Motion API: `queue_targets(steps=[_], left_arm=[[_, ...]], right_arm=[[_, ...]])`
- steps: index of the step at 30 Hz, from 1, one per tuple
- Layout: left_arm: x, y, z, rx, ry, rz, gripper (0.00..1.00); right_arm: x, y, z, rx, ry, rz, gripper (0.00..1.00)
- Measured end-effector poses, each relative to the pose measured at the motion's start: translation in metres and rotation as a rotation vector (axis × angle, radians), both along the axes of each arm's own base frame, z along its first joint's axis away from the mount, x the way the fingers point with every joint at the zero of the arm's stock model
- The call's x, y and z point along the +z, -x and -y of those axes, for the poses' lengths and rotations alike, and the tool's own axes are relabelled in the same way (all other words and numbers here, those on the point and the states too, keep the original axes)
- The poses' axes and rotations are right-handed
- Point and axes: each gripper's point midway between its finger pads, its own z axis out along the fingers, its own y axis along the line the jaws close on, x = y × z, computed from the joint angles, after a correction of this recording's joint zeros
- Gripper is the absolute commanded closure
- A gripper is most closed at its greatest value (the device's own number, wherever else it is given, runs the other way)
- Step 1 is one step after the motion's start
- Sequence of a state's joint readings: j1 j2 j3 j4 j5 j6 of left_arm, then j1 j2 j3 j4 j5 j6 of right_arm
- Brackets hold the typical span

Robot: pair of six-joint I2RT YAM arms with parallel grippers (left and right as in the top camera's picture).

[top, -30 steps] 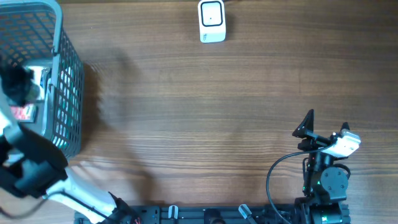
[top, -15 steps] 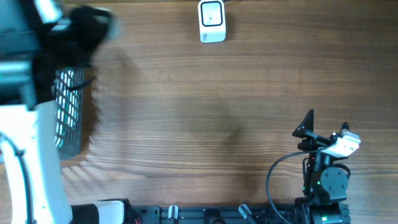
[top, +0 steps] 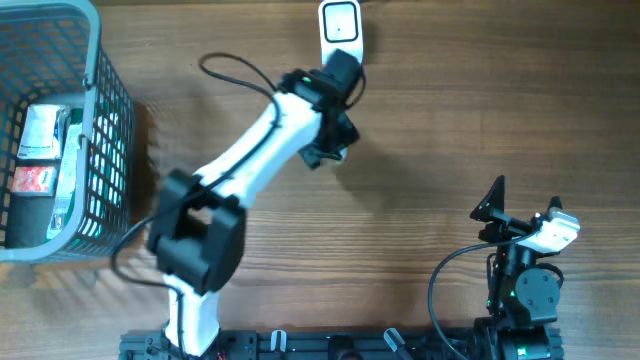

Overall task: Scan the item barcode
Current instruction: 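Carry jar past scanner with left gripper and set it on table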

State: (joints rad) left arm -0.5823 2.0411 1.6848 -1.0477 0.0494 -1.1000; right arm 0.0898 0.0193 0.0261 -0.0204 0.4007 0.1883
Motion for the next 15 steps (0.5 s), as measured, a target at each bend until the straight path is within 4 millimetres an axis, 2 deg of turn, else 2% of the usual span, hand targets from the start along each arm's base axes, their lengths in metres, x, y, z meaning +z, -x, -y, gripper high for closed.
queue_targets(steps=[5, 6, 7, 8, 13, 15], left_arm=[[-0.045, 0.017, 0.012, 0.302, -0.035, -0.127, 0.37], [-0.055, 0.021, 0.019, 0.372, -0.038, -0.149, 0.27], [-0.057, 0.022, 0.025, 0.412, -0.032, -0.144, 0.09], [-0.056, 0.023, 0.033, 0.448, -0.008, -0.147, 0.00], [-0.052, 0.014, 0.079, 0.528, 0.178, -0.163, 0.00], [-0.049, 0.015, 0.088, 0.525, 0.234, -0.204, 0.00]], right_arm=[[0.000, 0.000, 0.000, 0.000, 0.000, 0.000, 0.00], [0.000, 0.000, 0.000, 0.000, 0.000, 0.000, 0.00], [0.000, 0.000, 0.000, 0.000, 0.000, 0.000, 0.00], [0.000, 0.000, 0.000, 0.000, 0.000, 0.000, 0.00], [0.000, 0.000, 0.000, 0.000, 0.000, 0.000, 0.00], [0.000, 0.000, 0.000, 0.000, 0.000, 0.000, 0.00]])
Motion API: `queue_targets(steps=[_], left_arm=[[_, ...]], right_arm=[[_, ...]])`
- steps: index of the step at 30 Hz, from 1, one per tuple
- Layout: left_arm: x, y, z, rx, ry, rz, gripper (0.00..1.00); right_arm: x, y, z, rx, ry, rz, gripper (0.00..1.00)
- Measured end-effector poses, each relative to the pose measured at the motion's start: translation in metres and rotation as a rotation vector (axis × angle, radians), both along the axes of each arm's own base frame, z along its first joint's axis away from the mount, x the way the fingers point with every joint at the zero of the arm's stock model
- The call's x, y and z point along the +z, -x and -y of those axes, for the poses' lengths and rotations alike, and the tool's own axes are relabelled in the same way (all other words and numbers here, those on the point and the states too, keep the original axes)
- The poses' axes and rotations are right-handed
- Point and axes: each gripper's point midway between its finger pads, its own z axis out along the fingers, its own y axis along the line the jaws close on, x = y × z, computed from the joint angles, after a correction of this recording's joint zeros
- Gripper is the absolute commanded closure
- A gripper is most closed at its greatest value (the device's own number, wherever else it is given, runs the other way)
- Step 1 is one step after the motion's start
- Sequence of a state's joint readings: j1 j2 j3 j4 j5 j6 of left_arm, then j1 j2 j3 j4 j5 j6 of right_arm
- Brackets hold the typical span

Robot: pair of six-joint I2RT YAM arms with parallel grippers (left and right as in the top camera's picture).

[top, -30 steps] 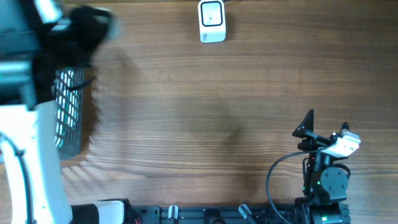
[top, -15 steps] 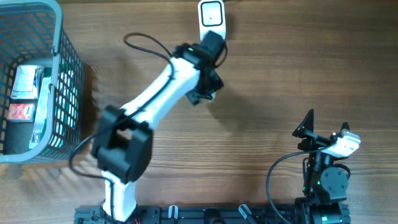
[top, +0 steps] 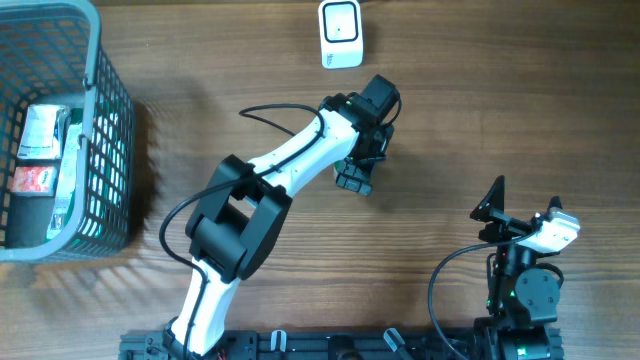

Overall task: Scan the item barcode
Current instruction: 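Carry jar past scanner with left gripper and set it on table, then reach left gripper into basket and grasp red snack box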

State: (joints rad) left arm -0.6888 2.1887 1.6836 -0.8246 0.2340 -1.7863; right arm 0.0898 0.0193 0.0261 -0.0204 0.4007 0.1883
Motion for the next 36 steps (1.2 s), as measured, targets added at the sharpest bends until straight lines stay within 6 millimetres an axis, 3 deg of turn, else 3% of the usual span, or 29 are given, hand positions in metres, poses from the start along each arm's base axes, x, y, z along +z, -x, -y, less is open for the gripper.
queue_targets(steps=[4, 6, 8, 10, 13, 14, 16, 17, 20, 26, 30, 34, 36], left_arm=[[0.015, 0.001, 0.008, -0.029, 0.063, 0.004, 0.00], [0.046, -0.006, 0.018, -0.062, 0.131, 0.085, 0.00], [0.101, -0.014, 0.026, -0.093, 0.224, 0.216, 0.00], [0.168, -0.017, 0.028, -0.135, 0.321, 0.379, 0.00], [0.275, -0.005, -0.001, -0.199, 0.360, 0.677, 0.00], [0.297, -0.002, -0.015, -0.219, 0.331, 0.763, 0.00], [0.337, 0.001, -0.063, -0.242, 0.179, 0.952, 0.00], [0.347, 0.003, -0.083, -0.241, 0.108, 1.000, 0.00], [0.369, 0.012, -0.186, -0.132, -0.276, 1.089, 0.00], [0.405, 0.059, -0.381, 0.312, -0.866, 1.009, 0.00], [0.399, 0.084, -0.460, 0.536, -1.014, 0.855, 0.00], [0.360, 0.091, -0.527, 0.684, -0.964, 0.666, 0.00], [0.336, 0.085, -0.549, 0.713, -0.904, 0.595, 0.00]], right_arm=[[0.000, 0.000, 0.000, 0.000, 0.000, 0.000, 0.00], [0.000, 0.000, 0.000, 0.000, 0.000, 0.000, 0.00], [0.000, 0.000, 0.000, 0.000, 0.000, 0.000, 0.00], [0.000, 0.000, 0.000, 0.000, 0.000, 0.000, 0.00], [0.000, 0.000, 0.000, 0.000, 0.000, 0.000, 0.00], [0.000, 0.000, 0.000, 0.000, 0.000, 0.000, 0.00], [0.000, 0.000, 0.000, 0.000, 0.000, 0.000, 0.00], [0.000, 0.000, 0.000, 0.000, 0.000, 0.000, 0.00], [0.000, 0.000, 0.000, 0.000, 0.000, 0.000, 0.00], [0.000, 0.000, 0.000, 0.000, 0.000, 0.000, 0.00], [0.000, 0.000, 0.000, -0.001, 0.000, 0.000, 0.00], [0.000, 0.000, 0.000, -0.001, 0.000, 0.000, 0.00], [0.000, 0.000, 0.000, -0.001, 0.000, 0.000, 0.00]])
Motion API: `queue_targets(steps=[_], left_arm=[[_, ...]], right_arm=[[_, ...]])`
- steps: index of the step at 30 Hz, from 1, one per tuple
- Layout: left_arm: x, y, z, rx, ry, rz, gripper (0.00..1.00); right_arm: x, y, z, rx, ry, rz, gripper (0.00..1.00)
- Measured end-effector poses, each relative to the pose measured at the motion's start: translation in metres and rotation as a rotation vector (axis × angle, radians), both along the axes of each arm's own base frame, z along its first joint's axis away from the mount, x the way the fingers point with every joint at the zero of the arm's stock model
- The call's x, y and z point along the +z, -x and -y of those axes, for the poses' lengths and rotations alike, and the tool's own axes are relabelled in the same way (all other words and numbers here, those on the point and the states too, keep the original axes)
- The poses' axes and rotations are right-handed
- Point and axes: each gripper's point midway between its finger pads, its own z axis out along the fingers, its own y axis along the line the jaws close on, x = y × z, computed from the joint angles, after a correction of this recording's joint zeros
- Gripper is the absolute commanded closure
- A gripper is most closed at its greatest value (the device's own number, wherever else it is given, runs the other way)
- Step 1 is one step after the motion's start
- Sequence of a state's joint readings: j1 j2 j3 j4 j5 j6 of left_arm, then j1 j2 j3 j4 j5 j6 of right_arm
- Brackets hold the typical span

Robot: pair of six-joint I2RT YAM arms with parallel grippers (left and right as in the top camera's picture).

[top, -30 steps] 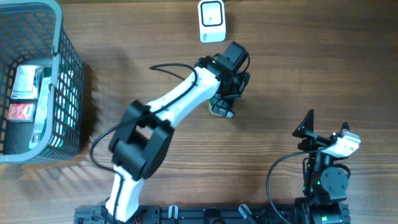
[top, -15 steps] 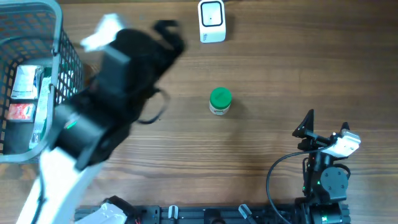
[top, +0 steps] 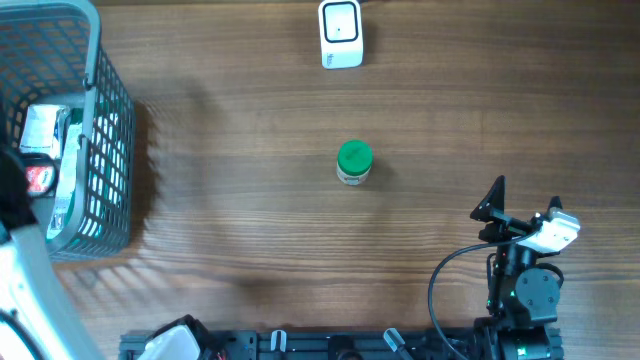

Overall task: Scan the item barcode
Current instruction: 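Reach left gripper into basket and grasp red snack box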

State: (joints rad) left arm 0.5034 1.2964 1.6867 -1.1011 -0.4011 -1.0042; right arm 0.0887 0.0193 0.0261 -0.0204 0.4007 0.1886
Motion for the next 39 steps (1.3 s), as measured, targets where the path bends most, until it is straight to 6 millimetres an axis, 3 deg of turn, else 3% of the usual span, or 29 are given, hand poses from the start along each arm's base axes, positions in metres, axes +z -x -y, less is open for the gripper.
queue_targets(steps=[5, 7, 8, 11, 19, 24, 28, 32, 33, 34, 36, 38, 39], left_arm=[[-0.072, -0.020, -0.040, 0.036, 0.187, -0.129, 0.00], [-0.099, -0.030, -0.045, 0.026, 0.242, -0.184, 0.00], [-0.127, -0.040, -0.050, 0.017, 0.291, -0.241, 0.01], [-0.165, -0.049, -0.056, 0.008, 0.347, -0.325, 0.04], [-0.266, -0.064, -0.081, 0.041, 0.408, -0.529, 0.00], [-0.316, -0.068, -0.087, 0.044, 0.439, -0.602, 0.00], [-0.324, -0.072, -0.091, 0.034, 0.424, -0.607, 0.03], [-0.329, -0.073, -0.094, 0.030, 0.411, -0.615, 0.34], [-0.330, -0.073, -0.094, 0.026, 0.410, -0.622, 0.50], [-0.330, -0.073, -0.095, 0.028, 0.410, -0.622, 0.58], [-0.333, -0.074, -0.095, 0.022, 0.403, -0.619, 0.68], [-0.335, -0.072, -0.096, 0.005, 0.391, -0.634, 0.86], [-0.335, -0.072, -0.096, 0.003, 0.388, -0.639, 0.86]], right_arm=[[0.000, 0.000, 0.000, 0.000, 0.000, 0.000, 0.00], [0.000, 0.000, 0.000, 0.000, 0.000, 0.000, 0.00], [0.000, 0.000, 0.000, 0.000, 0.000, 0.000, 0.00], [0.000, 0.000, 0.000, 0.000, 0.000, 0.000, 0.00], [0.000, 0.000, 0.000, 0.000, 0.000, 0.000, 0.00], [0.000, 0.000, 0.000, 0.000, 0.000, 0.000, 0.00], [0.000, 0.000, 0.000, 0.000, 0.000, 0.000, 0.00], [0.000, 0.000, 0.000, 0.000, 0.000, 0.000, 0.00], [0.000, 0.000, 0.000, 0.000, 0.000, 0.000, 0.00], [0.000, 0.000, 0.000, 0.000, 0.000, 0.000, 0.00], [0.000, 0.000, 0.000, 0.000, 0.000, 0.000, 0.00], [0.000, 0.000, 0.000, 0.000, 0.000, 0.000, 0.00], [0.000, 0.000, 0.000, 0.000, 0.000, 0.000, 0.00]])
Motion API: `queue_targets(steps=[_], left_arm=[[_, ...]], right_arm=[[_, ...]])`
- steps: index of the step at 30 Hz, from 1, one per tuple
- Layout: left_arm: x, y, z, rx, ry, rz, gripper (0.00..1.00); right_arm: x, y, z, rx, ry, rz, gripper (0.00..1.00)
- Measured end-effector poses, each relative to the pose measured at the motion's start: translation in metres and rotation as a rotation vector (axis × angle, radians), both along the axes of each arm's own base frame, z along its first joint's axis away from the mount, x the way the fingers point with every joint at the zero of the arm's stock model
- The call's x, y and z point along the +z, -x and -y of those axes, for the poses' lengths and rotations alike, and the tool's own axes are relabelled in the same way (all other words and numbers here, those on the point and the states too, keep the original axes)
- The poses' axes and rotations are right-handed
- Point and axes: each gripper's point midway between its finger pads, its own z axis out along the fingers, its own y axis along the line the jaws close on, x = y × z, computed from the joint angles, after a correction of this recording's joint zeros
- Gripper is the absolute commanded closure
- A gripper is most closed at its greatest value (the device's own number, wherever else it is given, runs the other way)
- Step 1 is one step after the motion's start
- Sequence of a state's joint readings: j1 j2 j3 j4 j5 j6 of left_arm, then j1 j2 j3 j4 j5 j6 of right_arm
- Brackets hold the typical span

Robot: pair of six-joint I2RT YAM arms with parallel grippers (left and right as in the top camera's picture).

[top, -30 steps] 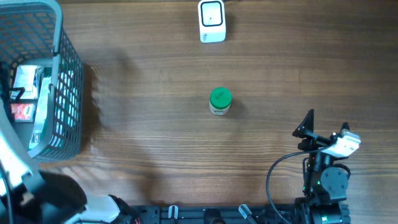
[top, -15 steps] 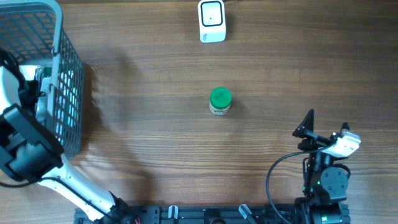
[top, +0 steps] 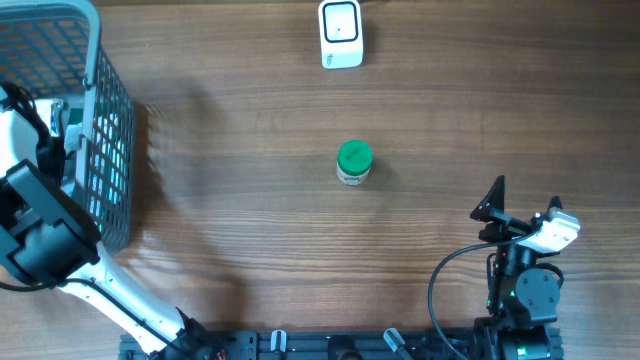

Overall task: Scan the item barcode
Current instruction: 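Reach left gripper into basket and grasp red snack box, then move red box past scanner with left gripper, place beside jar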

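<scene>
A small jar with a green lid (top: pixel 354 160) stands upright by itself in the middle of the table. The white barcode scanner (top: pixel 341 34) sits at the far edge, straight beyond the jar. My left arm (top: pixel 38 228) reaches over the grey mesh basket (top: pixel 104 140) at the far left and hides most of what lies in it. The left gripper itself is hidden under the arm. My right gripper (top: pixel 489 199) is parked at the near right, its fingers apart and holding nothing.
The basket's tall mesh wall rises beside the left arm. A scrap of white and green packaging (top: pixel 62 112) shows inside it. A black cable loops on the table by the right arm's base (top: pixel 520 295).
The left arm has moved further over the basket and now covers the red-labelled and white packs that showed inside it. The green-lidded jar, scanner and right arm have not moved.
The left gripper was first just below the scanner, then in the middle of the table. Later the green-lidded jar stood alone there and the arm was at the basket's left edge. Now the arm lies over the basket.
</scene>
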State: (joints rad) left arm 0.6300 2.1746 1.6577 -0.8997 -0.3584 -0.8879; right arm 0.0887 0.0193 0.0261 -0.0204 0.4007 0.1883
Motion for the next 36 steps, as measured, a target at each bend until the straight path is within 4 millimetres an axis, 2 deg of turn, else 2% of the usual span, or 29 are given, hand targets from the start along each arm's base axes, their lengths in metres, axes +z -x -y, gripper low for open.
queue_targets(steps=[6, 9, 12, 13, 14, 17, 19, 20, 22, 24, 25, 26, 28, 29, 30, 31, 32, 34, 36], left_arm=[[0.004, 0.006, 0.003, -0.045, 0.005, -0.030, 0.85], [0.021, 0.003, 0.011, -0.061, 0.022, 0.022, 0.86], [0.070, -0.008, 0.018, -0.084, 0.005, 0.160, 0.91], [0.098, -0.012, 0.023, -0.101, -0.006, 0.236, 0.91], [0.134, -0.016, 0.033, -0.125, -0.017, 0.339, 0.90], [0.213, -0.019, 0.064, -0.208, -0.039, 0.566, 0.88], [0.267, -0.023, 0.105, -0.320, -0.036, 0.726, 0.88], [0.281, -0.024, 0.121, -0.361, -0.028, 0.767, 0.88], [0.310, -0.027, 0.174, -0.508, 0.005, 0.845, 0.86], [0.328, -0.032, 0.239, -0.719, 0.052, 0.886, 0.84], [0.330, -0.033, 0.247, -0.746, 0.058, 0.889, 0.85], [0.334, -0.035, 0.301, -0.954, 0.089, 0.885, 0.85], [0.331, -0.034, 0.351, -1.147, 0.123, 0.865, 0.86], [0.323, -0.032, 0.391, -1.305, 0.148, 0.837, 0.87], [0.314, -0.029, 0.418, -1.408, 0.171, 0.809, 0.87], [0.307, -0.027, 0.436, -1.475, 0.189, 0.788, 0.87], [0.291, -0.024, 0.466, -1.590, 0.217, 0.740, 0.89], [0.258, -0.019, 0.514, -1.757, 0.276, 0.649, 0.89], [0.226, -0.017, 0.555, -1.873, 0.318, 0.575, 0.88]], right_arm=[[0.000, 0.000, 0.000, 0.000, 0.000, 0.000, 0.00], [0.000, 0.000, 0.000, 0.000, 0.000, 0.000, 0.00], [0.000, 0.000, 0.000, 0.000, 0.000, 0.000, 0.00], [0.000, 0.000, 0.000, 0.000, 0.000, 0.000, 0.00], [0.000, 0.000, 0.000, 0.000, 0.000, 0.000, 0.01], [0.000, 0.000, 0.000, 0.000, 0.000, 0.000, 0.00], [0.000, 0.000, 0.000, 0.000, 0.000, 0.000, 0.00], [0.000, 0.000, 0.000, 0.000, 0.000, 0.000, 0.00], [0.000, 0.000, 0.000, 0.000, 0.000, 0.000, 0.00], [0.000, 0.000, 0.000, 0.000, 0.000, 0.000, 0.00], [0.000, 0.000, 0.000, 0.000, 0.000, 0.000, 0.00], [0.000, 0.000, 0.000, 0.000, 0.000, 0.000, 0.00], [0.000, 0.000, 0.000, 0.000, 0.000, 0.000, 0.00], [0.000, 0.000, 0.000, 0.000, 0.000, 0.000, 0.00], [0.000, 0.000, 0.000, 0.000, 0.000, 0.000, 0.00], [0.000, 0.000, 0.000, 0.000, 0.000, 0.000, 0.00], [0.000, 0.000, 0.000, 0.000, 0.000, 0.000, 0.00], [0.000, 0.000, 0.000, 0.000, 0.000, 0.000, 0.00], [0.000, 0.000, 0.000, 0.000, 0.000, 0.000, 0.00]])
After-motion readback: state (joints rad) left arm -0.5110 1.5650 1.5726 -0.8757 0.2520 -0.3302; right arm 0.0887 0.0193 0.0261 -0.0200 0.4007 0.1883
